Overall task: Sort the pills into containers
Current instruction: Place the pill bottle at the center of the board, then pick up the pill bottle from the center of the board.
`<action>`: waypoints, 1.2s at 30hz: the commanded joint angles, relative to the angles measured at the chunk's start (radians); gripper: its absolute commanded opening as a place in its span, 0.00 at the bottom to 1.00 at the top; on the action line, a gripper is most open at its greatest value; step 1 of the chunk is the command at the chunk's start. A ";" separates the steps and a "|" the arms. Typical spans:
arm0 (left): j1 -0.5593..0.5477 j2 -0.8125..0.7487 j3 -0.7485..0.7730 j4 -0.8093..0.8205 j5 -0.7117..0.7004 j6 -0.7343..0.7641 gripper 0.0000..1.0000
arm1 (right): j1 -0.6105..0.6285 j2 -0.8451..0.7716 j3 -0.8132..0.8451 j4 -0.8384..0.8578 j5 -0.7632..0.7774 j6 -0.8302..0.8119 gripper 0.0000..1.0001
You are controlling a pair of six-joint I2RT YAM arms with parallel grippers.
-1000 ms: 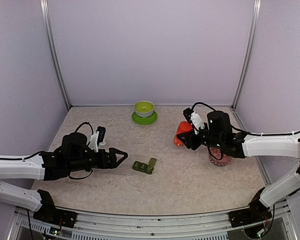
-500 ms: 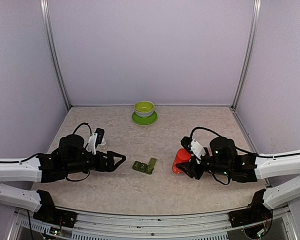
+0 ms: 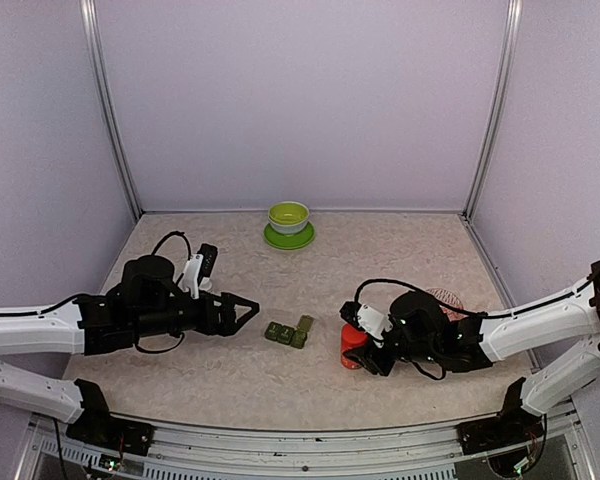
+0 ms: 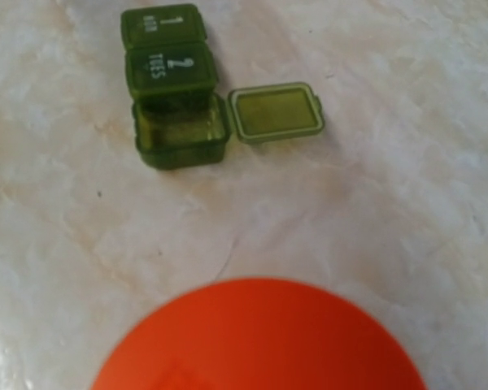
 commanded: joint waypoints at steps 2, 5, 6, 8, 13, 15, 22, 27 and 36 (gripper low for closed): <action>-0.013 0.057 0.075 -0.012 0.017 0.064 0.99 | 0.011 0.003 0.005 0.107 -0.008 -0.006 0.48; -0.017 0.106 0.106 -0.008 0.017 0.083 0.99 | 0.011 0.004 -0.014 0.128 -0.010 -0.010 0.52; -0.018 0.122 0.117 -0.006 0.021 0.089 0.99 | 0.011 0.005 -0.013 0.121 -0.005 -0.010 0.55; -0.023 0.154 0.141 -0.001 0.033 0.101 0.99 | 0.011 0.002 -0.013 0.112 -0.006 -0.006 0.60; -0.045 0.228 0.214 -0.010 0.034 0.144 0.99 | 0.011 -0.033 -0.030 0.110 -0.008 -0.009 0.70; -0.051 0.263 0.246 -0.013 0.049 0.157 0.99 | 0.011 -0.044 -0.033 0.106 -0.009 -0.012 0.72; -0.071 0.391 0.397 -0.033 0.133 0.255 0.99 | 0.011 -0.174 -0.064 0.057 0.001 0.075 0.85; -0.124 0.529 0.553 -0.156 0.133 0.370 0.99 | 0.011 -0.321 -0.090 -0.117 0.156 0.221 1.00; -0.168 0.689 0.662 -0.195 0.143 0.459 0.99 | 0.000 -0.507 -0.160 -0.289 0.406 0.436 1.00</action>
